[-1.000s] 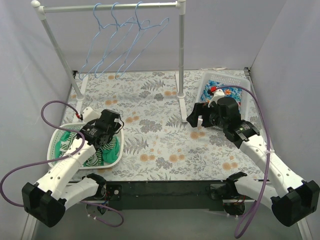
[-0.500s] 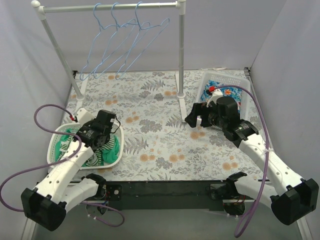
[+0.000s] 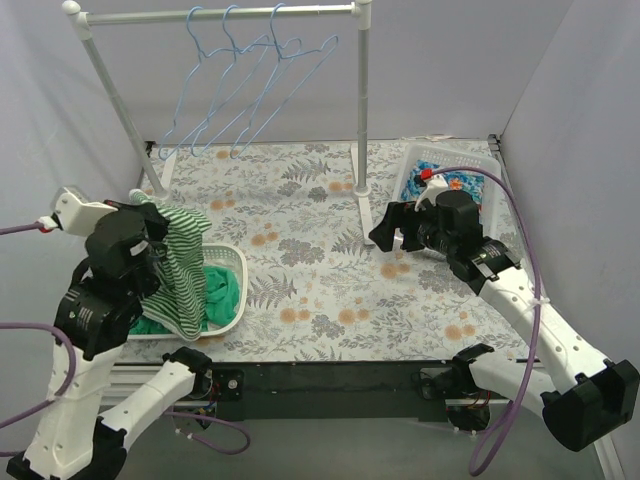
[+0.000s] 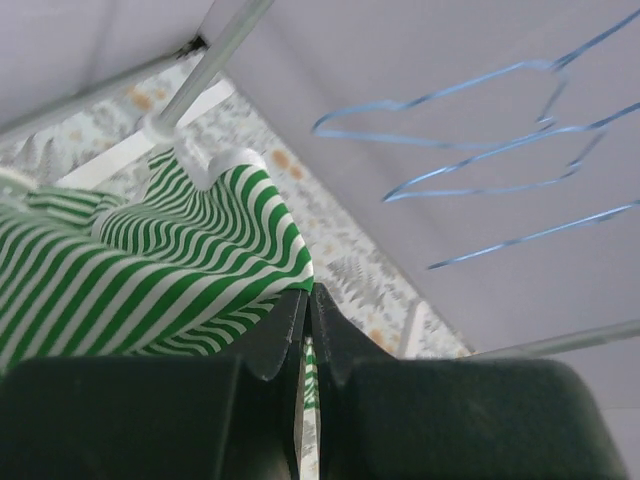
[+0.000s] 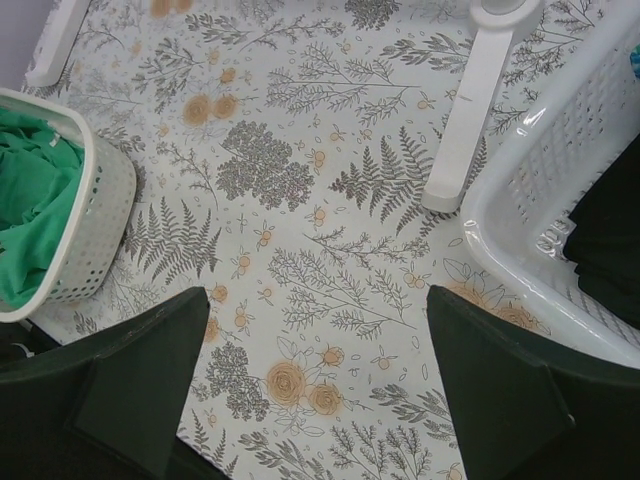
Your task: Place the tank top on the hanger
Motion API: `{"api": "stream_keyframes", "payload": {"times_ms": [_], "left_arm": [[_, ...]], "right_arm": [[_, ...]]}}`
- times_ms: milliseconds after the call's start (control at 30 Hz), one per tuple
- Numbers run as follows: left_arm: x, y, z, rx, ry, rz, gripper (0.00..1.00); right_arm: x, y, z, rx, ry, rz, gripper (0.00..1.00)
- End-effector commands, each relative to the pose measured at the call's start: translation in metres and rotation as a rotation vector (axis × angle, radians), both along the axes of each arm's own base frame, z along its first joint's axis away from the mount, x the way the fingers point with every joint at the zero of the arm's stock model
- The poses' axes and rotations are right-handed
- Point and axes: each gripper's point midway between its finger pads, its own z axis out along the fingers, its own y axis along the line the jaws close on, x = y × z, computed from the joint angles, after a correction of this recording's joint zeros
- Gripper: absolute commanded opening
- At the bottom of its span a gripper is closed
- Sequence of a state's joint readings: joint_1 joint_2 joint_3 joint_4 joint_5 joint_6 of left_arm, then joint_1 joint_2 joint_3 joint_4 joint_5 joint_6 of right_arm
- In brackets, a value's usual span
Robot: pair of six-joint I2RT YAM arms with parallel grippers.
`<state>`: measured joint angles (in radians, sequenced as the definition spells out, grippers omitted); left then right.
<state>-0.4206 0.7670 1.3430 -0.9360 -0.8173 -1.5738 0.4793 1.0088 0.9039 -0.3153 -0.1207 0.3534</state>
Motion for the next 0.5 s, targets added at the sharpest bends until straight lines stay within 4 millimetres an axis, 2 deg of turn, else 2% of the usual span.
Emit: {"api": "stream_keyframes", "payload": {"times_ms": [0,67,133,167,200,267,300,367,400,467], "left_arm": [[-0.017,0.012,0.087,0.087,-0.224,-0.031,0.0],[-0.027,0.013,0.127,0.084,-0.346,-0.057,0.0],[-0.032,0.01,0.148,0.12,-0.394,-0.089,0.0],[-0.04,0.009,0.17,0.119,-0.454,-0.112,0.0],[-0.035,-0.002,0.177,0.143,-0.458,-0.167,0.0],[-0.046,-0.01,0.203,0.149,-0.521,-0.24,0.0],[-0.049,-0.026,0.212,0.161,-0.552,-0.328,0.0],[-0.054,-0.042,0.229,0.174,-0.613,-0.421,0.0],[-0.059,-0.063,0.236,0.192,-0.649,-0.537,0.0],[-0.052,-0.088,0.241,0.209,-0.659,-0.651,0.0]], "right_arm": [[0.007,0.011,0.044,0.073,-0.084,0.019,0.98],[0.009,0.012,0.048,0.082,-0.086,0.02,0.98],[0.01,0.014,0.054,0.091,-0.093,0.021,0.98],[0.011,0.015,0.056,0.095,-0.096,0.022,0.98],[0.012,0.015,0.057,0.097,-0.098,0.022,0.98],[0.013,0.015,0.064,0.101,-0.112,0.02,0.98],[0.014,0.016,0.066,0.104,-0.115,0.02,0.98],[0.014,0.015,0.072,0.108,-0.129,0.014,0.98],[0.015,0.014,0.075,0.11,-0.133,0.009,0.98],[0.016,0.013,0.083,0.117,-0.152,0.004,0.98]]}}
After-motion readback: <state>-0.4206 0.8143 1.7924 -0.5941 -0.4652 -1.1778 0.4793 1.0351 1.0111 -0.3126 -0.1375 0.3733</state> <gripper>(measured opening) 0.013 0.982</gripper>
